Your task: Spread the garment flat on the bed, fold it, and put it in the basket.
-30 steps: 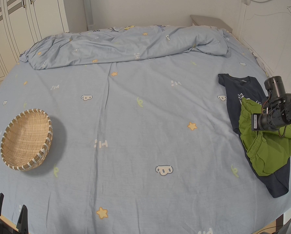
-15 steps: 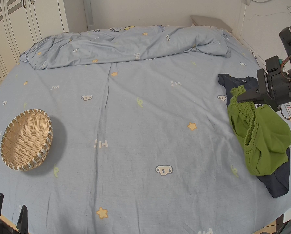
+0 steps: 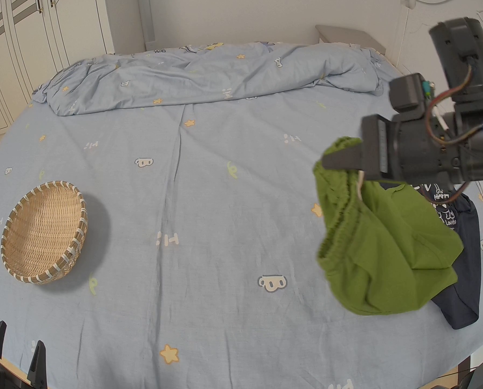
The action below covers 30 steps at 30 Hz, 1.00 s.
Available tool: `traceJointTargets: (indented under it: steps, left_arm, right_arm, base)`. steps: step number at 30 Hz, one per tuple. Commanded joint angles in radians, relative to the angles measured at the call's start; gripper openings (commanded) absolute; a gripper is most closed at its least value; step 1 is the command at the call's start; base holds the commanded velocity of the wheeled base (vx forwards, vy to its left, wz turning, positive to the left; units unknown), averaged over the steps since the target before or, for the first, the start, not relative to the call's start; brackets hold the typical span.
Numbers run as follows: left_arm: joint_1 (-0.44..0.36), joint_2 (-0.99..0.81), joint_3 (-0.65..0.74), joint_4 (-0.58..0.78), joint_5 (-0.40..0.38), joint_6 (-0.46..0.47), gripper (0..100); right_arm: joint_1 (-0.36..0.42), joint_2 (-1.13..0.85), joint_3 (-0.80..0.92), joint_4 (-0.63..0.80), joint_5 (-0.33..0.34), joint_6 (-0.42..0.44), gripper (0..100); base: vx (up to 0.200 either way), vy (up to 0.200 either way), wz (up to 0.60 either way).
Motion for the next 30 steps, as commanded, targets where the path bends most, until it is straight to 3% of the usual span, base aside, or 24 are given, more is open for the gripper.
traceJointTargets:
  steps: [1, 6, 21, 22, 30]
  left_arm:
    - [0.001, -0.016, 0.018, 0.0, 0.0, -0.001, 100]
    - [0.001, -0.016, 0.018, 0.0, 0.0, -0.001, 100]
    - [0.001, -0.016, 0.018, 0.0, 0.0, -0.001, 100]
    - [0.001, -0.016, 0.018, 0.0, 0.0, 0.001, 100]
    - [0.001, -0.016, 0.018, 0.0, 0.0, 0.001, 100]
  right_arm:
    - [0.174, 0.18, -0.013, -0.219, -0.088, -0.012, 0]
    - [0.244, 0.194, -0.05, -0.322, -0.094, -0.013, 0]
    - [0.243, 0.385, -0.066, -0.345, -0.09, -0.019, 0]
    - [0.243, 0.412, -0.079, -0.348, -0.09, -0.023, 100]
    - [0.246, 0.474, -0.077, -0.346, -0.088, -0.069, 100]
  base:
    - [0.0, 0.0, 0.0]
    - [0.0, 0.0, 0.0]
    - [0.0, 0.0, 0.0]
    - [0.0, 0.0, 0.0]
    - [0.0, 0.0, 0.0]
